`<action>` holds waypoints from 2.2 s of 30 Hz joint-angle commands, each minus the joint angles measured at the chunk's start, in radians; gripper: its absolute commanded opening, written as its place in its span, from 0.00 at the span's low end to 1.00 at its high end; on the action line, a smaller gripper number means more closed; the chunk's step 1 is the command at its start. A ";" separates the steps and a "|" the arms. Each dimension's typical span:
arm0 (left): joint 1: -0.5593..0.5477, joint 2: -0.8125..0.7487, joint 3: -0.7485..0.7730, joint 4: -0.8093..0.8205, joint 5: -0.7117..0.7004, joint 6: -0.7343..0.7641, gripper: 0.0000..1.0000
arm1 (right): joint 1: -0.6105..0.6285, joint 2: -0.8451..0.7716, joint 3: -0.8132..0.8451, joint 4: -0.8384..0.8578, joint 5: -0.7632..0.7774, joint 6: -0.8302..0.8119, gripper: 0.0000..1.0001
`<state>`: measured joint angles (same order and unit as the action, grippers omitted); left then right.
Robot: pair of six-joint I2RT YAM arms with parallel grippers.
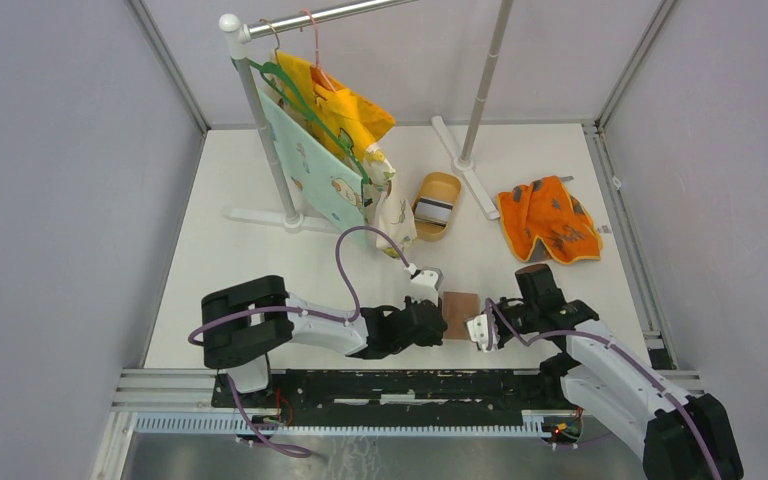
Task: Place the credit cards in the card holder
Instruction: Open the card holder at the center of the board.
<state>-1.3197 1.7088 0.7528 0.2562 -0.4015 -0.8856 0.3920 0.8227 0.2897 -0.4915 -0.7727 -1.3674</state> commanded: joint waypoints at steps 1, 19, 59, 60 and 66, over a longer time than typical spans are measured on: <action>0.008 0.003 0.002 0.026 -0.045 -0.034 0.02 | -0.012 -0.029 0.041 -0.022 -0.070 0.003 0.00; 0.000 -0.196 -0.183 0.165 0.017 -0.018 0.69 | -0.094 -0.078 0.082 0.004 -0.236 0.170 0.00; -0.145 0.025 0.250 -0.340 -0.324 0.068 0.71 | -0.174 -0.112 0.060 0.130 -0.358 0.371 0.00; -0.145 0.020 0.248 -0.337 -0.322 0.069 0.69 | -0.174 -0.112 0.059 0.131 -0.358 0.370 0.00; -0.133 -0.019 0.202 -0.264 -0.266 0.078 0.66 | -0.173 -0.111 0.056 0.130 -0.352 0.364 0.00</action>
<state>-1.4609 1.7309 0.9672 -0.0727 -0.6693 -0.8059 0.2214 0.7204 0.3275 -0.3965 -1.0767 -1.0061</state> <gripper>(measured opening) 0.661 0.059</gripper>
